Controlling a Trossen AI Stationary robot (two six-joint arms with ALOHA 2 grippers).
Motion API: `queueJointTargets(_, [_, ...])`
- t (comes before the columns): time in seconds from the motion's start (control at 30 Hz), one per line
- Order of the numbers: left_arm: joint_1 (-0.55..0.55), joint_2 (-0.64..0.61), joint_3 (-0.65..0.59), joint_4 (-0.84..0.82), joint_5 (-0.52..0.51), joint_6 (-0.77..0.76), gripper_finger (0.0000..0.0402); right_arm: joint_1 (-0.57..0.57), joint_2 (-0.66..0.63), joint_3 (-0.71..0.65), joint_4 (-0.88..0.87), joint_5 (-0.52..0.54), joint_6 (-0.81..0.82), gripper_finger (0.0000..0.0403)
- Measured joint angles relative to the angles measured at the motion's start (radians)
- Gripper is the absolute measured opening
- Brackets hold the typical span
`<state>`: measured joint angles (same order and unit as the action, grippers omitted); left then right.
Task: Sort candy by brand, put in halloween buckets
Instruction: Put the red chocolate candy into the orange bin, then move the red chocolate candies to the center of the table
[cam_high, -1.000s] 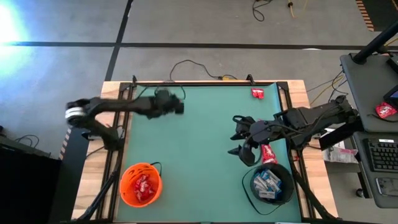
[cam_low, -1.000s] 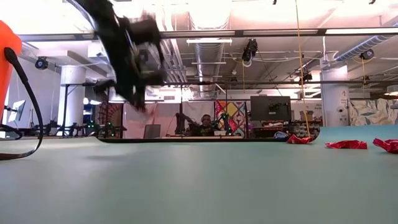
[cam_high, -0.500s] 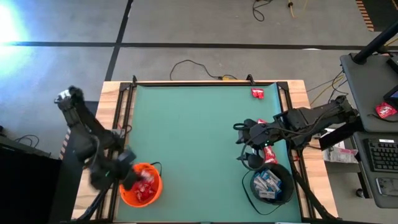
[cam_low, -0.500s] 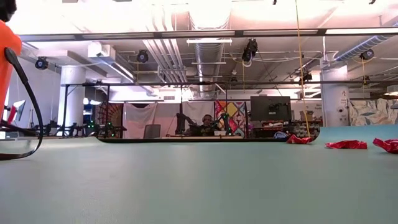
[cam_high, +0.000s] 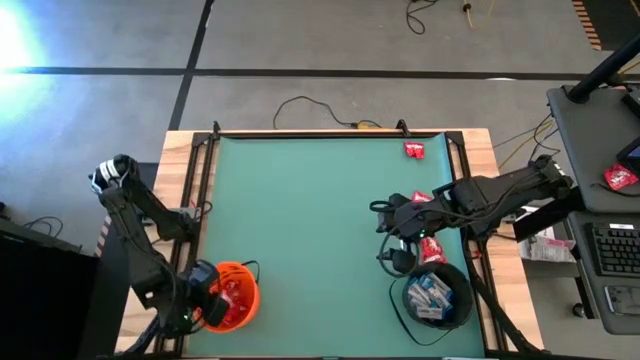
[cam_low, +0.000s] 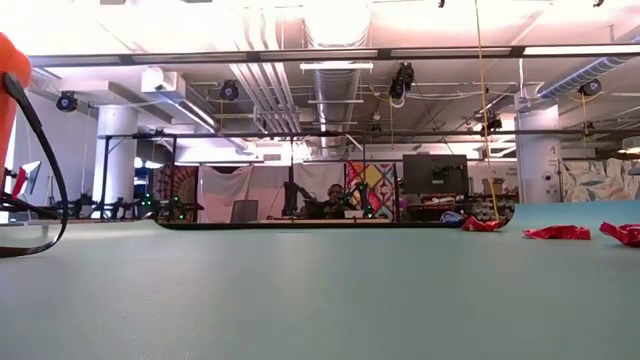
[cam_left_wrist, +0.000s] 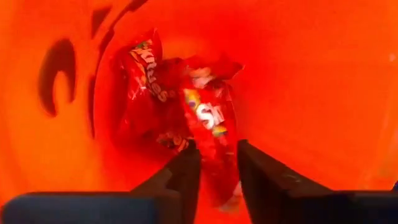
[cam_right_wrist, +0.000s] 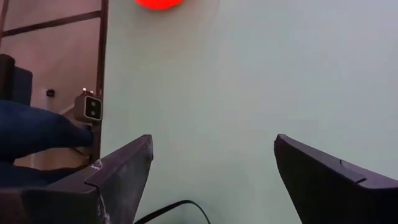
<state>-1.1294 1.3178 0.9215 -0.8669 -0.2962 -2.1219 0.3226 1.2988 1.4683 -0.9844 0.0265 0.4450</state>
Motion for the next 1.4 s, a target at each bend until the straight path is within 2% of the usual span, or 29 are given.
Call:
queueJointTargets(0.17, [0.001,-0.027,0.053,-0.031,0.056,0.132,0.0161,-0.007,0.037,0.009,-0.006,0.001,0.034,0.0329])
queueJointTargets(0.3, [0.014,-0.049,0.189,-0.214,0.066,0.245,0.0209,-0.014,0.041,0.031,-0.012,0.059,0.124,0.0329])
queueJointTargets(0.47, [0.099,-0.114,0.314,-0.448,-0.043,0.476,0.0219,-0.146,0.012,0.031,-0.165,0.181,0.315,0.0329])
queueJointTargets(0.6, [0.226,-0.225,0.287,-0.444,-0.185,0.736,0.021,-0.328,0.005,0.004,-0.315,0.187,0.418,0.0329])
queueJointTargets(0.67, [0.312,-0.284,0.239,-0.393,-0.205,0.887,0.0208,-0.416,0.008,-0.028,-0.371,0.175,0.383,0.0329])
queueJointTargets(0.77, [0.453,-0.366,0.135,-0.209,-0.209,1.135,0.0207,-0.545,0.012,-0.114,-0.41,0.127,0.344,0.0329])
queueJointTargets(0.87, [0.588,-0.423,0.02,0.037,-0.155,1.357,0.0207,-0.659,0.012,-0.238,-0.387,0.056,0.41,0.0326])
queueJointTargets(0.97, [0.724,-0.441,-0.09,0.275,-0.077,1.516,0.0207,-0.734,0.012,-0.359,-0.336,0.038,0.508,0.0321])
queueJointTargets(1.13, [0.939,-0.419,-0.239,0.554,0.044,1.638,0.0207,-0.779,0.012,-0.543,-0.144,0.036,0.665,0.0301])
queueJointTargets(1.27, [1.06,-0.393,-0.307,0.622,0.077,1.675,0.0207,-0.804,0.012,-0.661,0.022,0.076,0.765,0.0283])
queueJointTargets(1.4, [1.102,-0.374,-0.337,0.633,0.078,1.684,0.0207,-0.82,0.014,-0.746,0.111,0.097,0.857,0.0266])
